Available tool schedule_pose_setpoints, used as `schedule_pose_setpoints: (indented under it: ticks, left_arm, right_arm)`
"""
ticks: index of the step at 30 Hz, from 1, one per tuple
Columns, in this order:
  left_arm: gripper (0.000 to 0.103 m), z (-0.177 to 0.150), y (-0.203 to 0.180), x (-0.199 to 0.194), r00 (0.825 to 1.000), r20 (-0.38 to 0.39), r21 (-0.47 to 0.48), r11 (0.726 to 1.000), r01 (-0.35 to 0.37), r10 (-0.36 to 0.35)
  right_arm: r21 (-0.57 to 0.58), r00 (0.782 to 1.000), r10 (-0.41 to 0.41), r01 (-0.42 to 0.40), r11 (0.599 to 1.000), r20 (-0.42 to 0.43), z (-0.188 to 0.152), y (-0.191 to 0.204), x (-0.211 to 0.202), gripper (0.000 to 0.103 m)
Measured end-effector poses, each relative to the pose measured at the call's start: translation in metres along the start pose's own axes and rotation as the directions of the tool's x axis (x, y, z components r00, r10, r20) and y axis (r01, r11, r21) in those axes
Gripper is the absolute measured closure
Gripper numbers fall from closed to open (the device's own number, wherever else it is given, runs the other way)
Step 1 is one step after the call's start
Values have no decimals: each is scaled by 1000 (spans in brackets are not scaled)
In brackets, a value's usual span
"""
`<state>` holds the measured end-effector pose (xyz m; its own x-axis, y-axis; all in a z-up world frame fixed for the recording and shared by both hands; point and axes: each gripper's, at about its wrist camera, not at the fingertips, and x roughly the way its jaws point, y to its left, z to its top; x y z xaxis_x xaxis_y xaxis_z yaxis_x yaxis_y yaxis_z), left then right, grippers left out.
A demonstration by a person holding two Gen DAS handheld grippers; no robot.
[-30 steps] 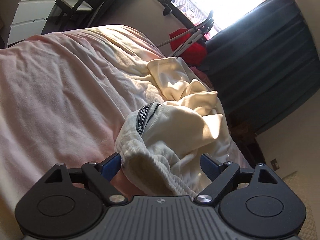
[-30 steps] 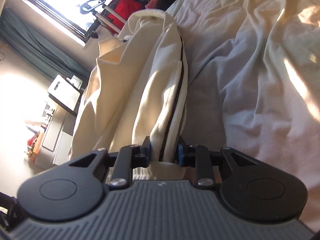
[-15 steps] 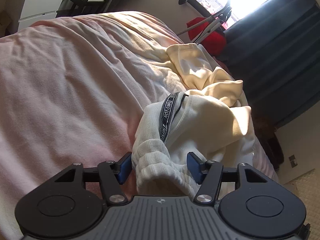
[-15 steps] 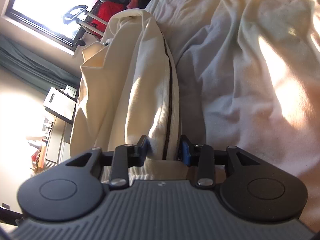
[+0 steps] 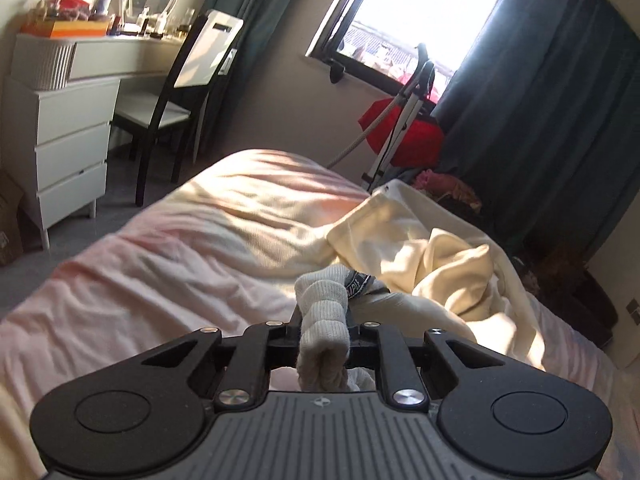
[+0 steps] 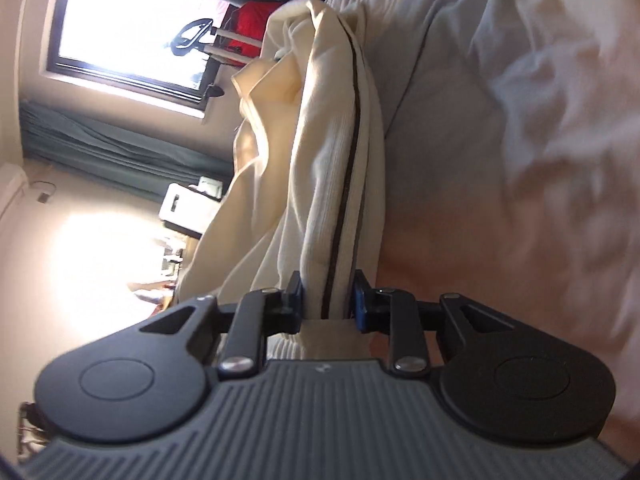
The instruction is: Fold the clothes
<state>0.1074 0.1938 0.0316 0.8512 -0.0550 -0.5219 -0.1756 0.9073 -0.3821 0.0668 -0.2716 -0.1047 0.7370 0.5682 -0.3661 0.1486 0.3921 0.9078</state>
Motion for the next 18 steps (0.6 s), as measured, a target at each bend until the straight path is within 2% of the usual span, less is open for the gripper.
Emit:
schedule_pose_setpoints:
  ticks: [3,6,9,12,14,18]
  left_arm:
    - [87,51,17,18,995,46,25,996,-88,87]
    - [87,102,35,37,980,93,45,983,-179,174]
    - [87,153,53,56,956,141,60,961,-269,259]
    - [87,203,71,75,921,191,71,931,-357,339]
    - [87,217,89,108,907,169,74,912,-403,387]
    - [86,217,116,174,901,106,89,899,-429,420]
  right_arm:
    - [12,995,65,-64,998,-80,-42,25,36,78]
    - [2,977,134,-135,991,-166,-77,64,85,80]
    - [-32,947,188,-203,979,-262,-110,110,145,81]
    - [-28,907,222,-247,969,-358,-140,143,210,81]
    - [-42,890,213,-251,967,-402,-155,157,248,81]
    - [-66,878,154,-205,977,-452,-171,159,300,81]
